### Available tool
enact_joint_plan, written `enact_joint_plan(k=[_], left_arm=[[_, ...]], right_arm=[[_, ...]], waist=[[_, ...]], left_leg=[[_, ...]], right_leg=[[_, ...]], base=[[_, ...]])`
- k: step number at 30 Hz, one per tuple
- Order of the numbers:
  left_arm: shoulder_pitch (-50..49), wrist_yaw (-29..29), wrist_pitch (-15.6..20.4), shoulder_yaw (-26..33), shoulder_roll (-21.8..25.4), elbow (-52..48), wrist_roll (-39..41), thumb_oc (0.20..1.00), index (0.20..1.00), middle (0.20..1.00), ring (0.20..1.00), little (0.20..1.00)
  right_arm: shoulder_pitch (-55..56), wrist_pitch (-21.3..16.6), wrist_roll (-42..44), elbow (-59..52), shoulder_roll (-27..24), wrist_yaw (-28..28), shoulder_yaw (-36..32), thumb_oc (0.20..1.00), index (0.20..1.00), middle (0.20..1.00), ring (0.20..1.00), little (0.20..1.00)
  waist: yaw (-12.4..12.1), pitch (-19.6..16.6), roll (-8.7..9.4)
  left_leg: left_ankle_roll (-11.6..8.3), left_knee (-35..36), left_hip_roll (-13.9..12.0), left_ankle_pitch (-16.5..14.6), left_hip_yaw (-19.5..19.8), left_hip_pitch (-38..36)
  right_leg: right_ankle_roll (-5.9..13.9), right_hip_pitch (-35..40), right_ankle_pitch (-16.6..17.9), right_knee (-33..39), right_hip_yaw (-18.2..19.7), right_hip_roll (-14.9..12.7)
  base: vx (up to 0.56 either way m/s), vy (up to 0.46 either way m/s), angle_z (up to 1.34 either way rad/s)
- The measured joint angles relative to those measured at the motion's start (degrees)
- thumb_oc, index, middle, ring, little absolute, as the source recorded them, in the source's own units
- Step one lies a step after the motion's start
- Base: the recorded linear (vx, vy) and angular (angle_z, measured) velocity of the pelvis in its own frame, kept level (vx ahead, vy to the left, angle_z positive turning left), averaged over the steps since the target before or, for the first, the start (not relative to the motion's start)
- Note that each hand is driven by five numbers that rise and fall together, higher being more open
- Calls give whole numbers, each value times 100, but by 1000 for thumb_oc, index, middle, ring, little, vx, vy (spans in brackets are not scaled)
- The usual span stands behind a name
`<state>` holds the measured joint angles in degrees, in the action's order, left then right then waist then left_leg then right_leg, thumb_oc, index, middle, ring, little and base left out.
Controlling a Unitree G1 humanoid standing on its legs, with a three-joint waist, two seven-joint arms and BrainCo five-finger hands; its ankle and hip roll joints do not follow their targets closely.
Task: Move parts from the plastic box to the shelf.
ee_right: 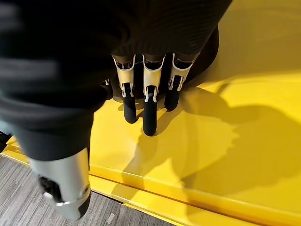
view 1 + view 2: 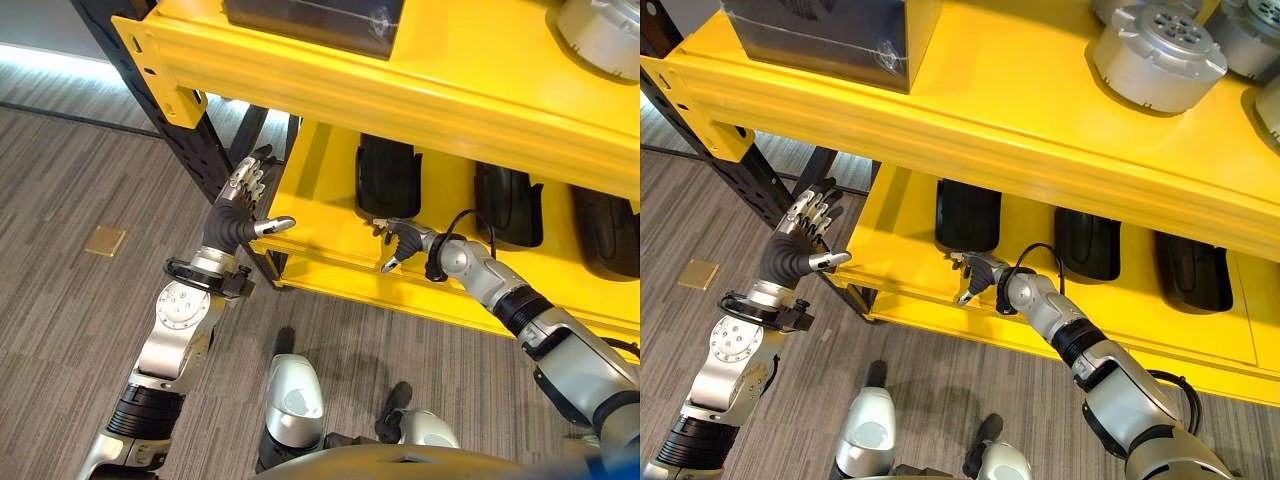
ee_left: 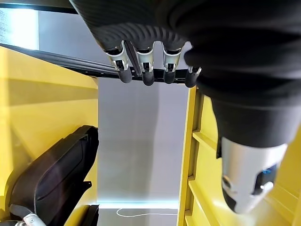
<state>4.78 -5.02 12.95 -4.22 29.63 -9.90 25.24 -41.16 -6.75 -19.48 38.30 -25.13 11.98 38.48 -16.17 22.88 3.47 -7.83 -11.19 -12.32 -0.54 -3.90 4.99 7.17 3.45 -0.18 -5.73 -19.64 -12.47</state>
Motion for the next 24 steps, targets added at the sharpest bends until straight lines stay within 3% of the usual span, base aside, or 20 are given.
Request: enact_joint_plan(k=[8, 13, 18, 24], left_arm=[[28, -4, -33, -32, -6, 0, -1, 1000, 1000, 1000, 1000, 1000], [49, -9, -128, -82, -10, 0, 2, 1000, 1000, 1000, 1000, 1000], [48, 32, -124, -261, -86, 1, 2, 1000, 1000, 1000, 1000, 1000], [27, 213, 39, -253, -140, 8, 0, 1000, 1000, 1000, 1000, 1000]], right_arm=[[-81, 25, -1, 241, 49, -108, 26, 1000, 1000, 1000, 1000, 1000], [-175, 80, 3, 765, 218, -177, -3, 1000, 1000, 1000, 1000, 1000], [-126, 123, 12, 718, 224, -145, 47, 1000, 1000, 1000, 1000, 1000], [1101, 355, 537, -1428, -69, -42, 36, 1000, 1000, 1000, 1000, 1000]], waist=[[-2, -36, -111], [-18, -201, -337], [87, -256, -361], [392, -199, -205]], left_leg=[[10, -30, 48, 6, 34, -6], [31, -94, 53, -4, 41, -12], [65, -108, 125, 15, 38, 36], [74, -187, 59, 0, -20, 236]], right_leg=[[19, -4, -9, -93, -10, -54], [-2, -5, -74, -209, -12, -88], [9, -125, -123, -382, 6, -192], [-16, -490, -226, -620, 134, -173]], base=[[0, 0, 0], [-1, 8, 1], [-56, 32, 1], [-97, 10, -7]])
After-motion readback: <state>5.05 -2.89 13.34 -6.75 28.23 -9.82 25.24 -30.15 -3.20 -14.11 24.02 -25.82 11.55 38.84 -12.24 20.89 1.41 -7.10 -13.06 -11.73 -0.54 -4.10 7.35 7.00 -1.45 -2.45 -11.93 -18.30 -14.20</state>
